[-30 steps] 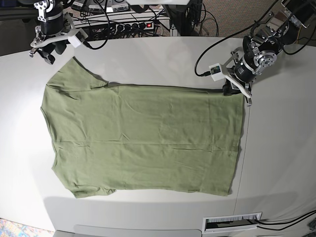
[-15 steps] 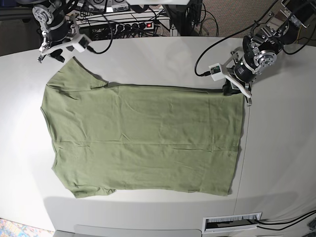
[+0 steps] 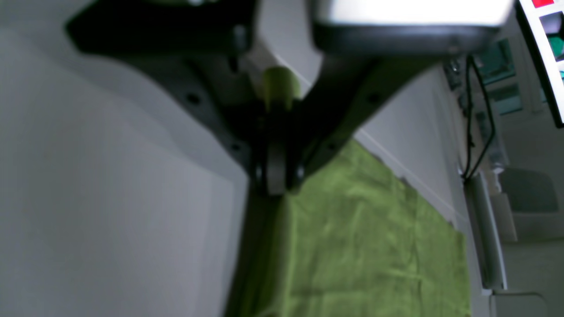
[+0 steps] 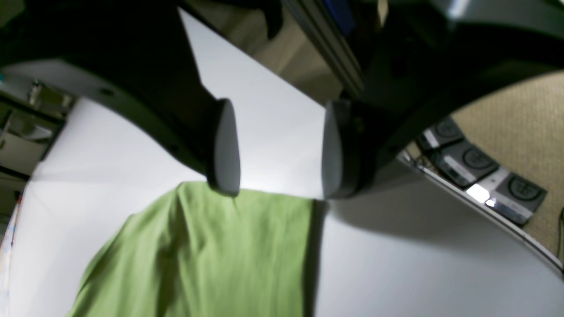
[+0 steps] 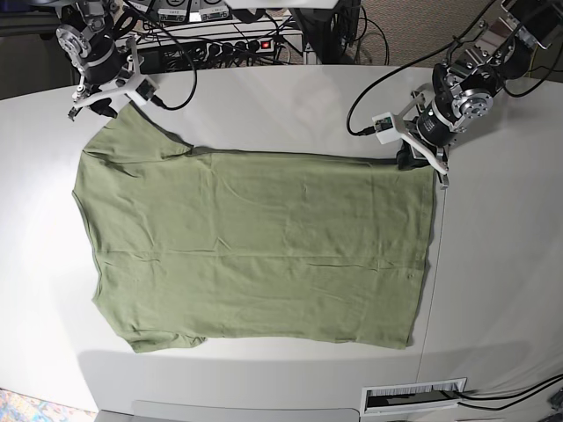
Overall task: Fold the T-shirt properly
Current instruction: 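Grasp the shirt's shoulder edges with both grippers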
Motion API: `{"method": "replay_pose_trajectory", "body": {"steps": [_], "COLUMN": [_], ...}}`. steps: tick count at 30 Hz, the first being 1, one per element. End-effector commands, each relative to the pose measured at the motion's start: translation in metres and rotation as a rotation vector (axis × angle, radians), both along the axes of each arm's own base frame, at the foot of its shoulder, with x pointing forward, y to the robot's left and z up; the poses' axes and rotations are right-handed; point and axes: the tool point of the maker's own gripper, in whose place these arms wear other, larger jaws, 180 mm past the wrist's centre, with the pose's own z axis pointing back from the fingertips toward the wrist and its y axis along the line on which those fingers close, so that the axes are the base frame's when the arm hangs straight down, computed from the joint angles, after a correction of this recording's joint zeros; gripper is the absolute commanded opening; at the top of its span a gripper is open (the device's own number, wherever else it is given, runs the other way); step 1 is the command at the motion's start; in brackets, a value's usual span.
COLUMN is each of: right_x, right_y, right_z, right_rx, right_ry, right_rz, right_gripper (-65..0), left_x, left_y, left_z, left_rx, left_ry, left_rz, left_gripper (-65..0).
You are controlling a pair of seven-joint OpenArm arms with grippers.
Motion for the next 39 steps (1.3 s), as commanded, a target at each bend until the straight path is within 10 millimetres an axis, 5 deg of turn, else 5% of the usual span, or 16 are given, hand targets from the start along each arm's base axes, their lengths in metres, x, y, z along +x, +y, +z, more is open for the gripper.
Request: {"method": "replay_pose_trajectory", "body": {"steps": [1,15,21,26,39], "right_x": [0.006,0.027,0.037,0.037,0.041], "right_y": [-0.003,-0.006,-0.013,-0.014,-0.010], "right_z": [0.005,0.004,-0.001,-0.001,0.018], "right_rx": [-0.008,0.036,0.043,0.039,-0.004], "right_ry": [-0.023,-0.069,-0.074,-0.071,-0.090], "right_rz": [0.008,-0.007,-0.037,-0.041,-0.061], "right_gripper": [-34.0,-35.3,-44.3,-65.0,-65.0], "left_x": [-0.002,-0.002,-0.002,-0.002,-0.003], "left_y": [0.003,0.004,0.003,0.003,0.005], "left_z": [-0.001,0.000,0.000,0.000,-0.002], "left_rx": [0.008,0.011,0.010,0.010,0.018], "left_ry": [0.017,0.015,0.015,0.015,0.019], "left_rz": [-0.004,-0.006,-0.006,-0.006,0.002], "left_gripper": [-65.0,-65.0,-65.0,-65.0,-65.0]}}
